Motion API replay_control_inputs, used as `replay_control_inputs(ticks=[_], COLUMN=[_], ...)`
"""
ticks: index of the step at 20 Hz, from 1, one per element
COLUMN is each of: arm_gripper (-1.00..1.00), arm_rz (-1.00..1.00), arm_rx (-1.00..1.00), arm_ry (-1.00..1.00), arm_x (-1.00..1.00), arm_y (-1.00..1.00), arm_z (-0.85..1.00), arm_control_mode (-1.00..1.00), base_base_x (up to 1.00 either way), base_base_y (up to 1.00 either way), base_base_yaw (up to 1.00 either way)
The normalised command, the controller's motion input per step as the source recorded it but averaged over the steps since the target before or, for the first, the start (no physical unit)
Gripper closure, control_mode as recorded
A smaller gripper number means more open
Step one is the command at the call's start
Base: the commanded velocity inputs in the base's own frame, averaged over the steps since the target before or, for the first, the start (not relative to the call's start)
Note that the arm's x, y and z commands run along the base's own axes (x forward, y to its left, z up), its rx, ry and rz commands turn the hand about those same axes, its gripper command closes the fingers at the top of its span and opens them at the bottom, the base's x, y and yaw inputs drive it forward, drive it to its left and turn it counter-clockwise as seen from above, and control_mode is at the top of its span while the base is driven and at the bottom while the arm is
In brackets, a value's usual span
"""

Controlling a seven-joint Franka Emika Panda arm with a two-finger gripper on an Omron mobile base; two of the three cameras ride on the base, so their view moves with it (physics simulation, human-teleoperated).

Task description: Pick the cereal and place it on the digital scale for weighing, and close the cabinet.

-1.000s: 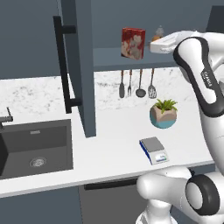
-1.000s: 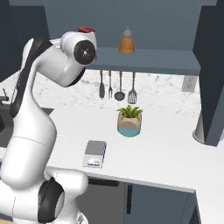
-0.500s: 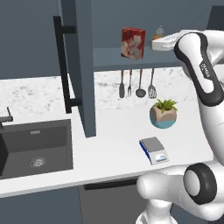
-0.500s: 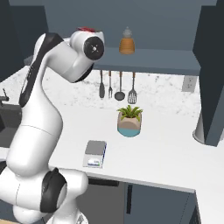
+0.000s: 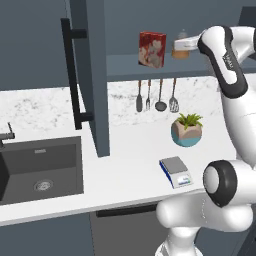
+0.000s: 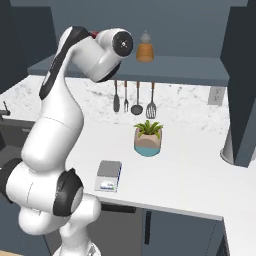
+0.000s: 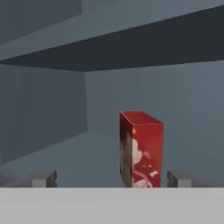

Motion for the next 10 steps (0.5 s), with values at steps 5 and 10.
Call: replay_control_inputs(ticks=[5, 10], arm_gripper=[-1.0, -1.0], arm_rz=[0.0, 0.0], arm_rx=[0.0, 0.0], arm_ry=[0.04, 0.04], arm_x=[0.46, 0.45], arm_y=[-0.05, -0.01], arm_z=[0.0, 0.0], arm_control_mode=[-1.0, -1.0], base_base_x=[0.0, 0.0], base_base_y=[0.0, 0.0], base_base_yaw=[0.0, 0.0])
